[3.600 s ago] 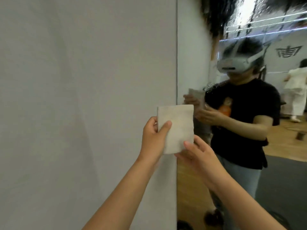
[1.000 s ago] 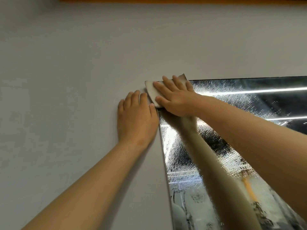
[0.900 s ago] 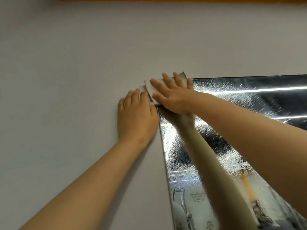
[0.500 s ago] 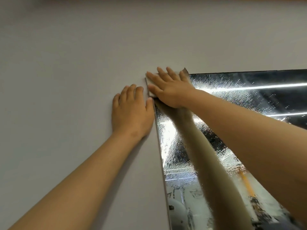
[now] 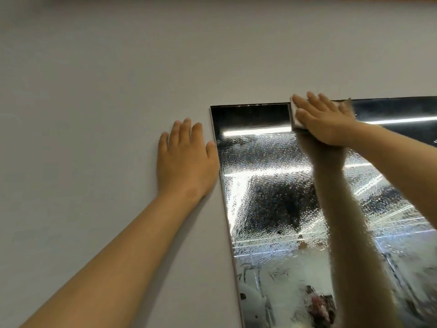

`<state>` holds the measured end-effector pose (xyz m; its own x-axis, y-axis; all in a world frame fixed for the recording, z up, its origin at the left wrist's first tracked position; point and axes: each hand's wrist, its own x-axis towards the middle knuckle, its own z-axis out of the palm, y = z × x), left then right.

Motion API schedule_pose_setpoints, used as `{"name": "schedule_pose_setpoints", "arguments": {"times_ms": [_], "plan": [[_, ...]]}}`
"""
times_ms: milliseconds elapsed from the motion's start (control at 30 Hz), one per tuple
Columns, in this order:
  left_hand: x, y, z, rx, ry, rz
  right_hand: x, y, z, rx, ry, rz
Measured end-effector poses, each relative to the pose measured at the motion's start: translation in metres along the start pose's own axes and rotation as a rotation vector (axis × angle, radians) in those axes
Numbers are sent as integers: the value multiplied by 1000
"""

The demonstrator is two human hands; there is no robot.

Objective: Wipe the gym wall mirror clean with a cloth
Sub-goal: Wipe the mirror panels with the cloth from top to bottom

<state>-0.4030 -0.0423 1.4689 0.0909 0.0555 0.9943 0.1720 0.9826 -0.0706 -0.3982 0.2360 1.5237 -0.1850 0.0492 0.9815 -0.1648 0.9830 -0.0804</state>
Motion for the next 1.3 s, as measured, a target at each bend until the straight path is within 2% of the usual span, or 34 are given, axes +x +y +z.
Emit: {"name": "schedule_pose_setpoints", "arguments": {"times_ms": [100, 267, 367, 533, 933, 1300], "plan": [[-1, 2, 0, 9, -15, 1, -7, -29, 5, 17, 12, -32], [1, 0, 2, -4, -17, 14, -14, -117, 18, -46, 3, -296], [2, -5, 1, 1, -14, 21, -17, -136, 23, -10, -12, -383], [0, -3, -2, -17, -29, 13, -16, -103, 20, 4, -18, -442], [-21, 14, 8, -25, 48, -40, 11, 55, 1, -6, 27, -265], [-21, 15, 6, -25, 110, -1, 6, 76, 0, -7, 25, -230]]}}
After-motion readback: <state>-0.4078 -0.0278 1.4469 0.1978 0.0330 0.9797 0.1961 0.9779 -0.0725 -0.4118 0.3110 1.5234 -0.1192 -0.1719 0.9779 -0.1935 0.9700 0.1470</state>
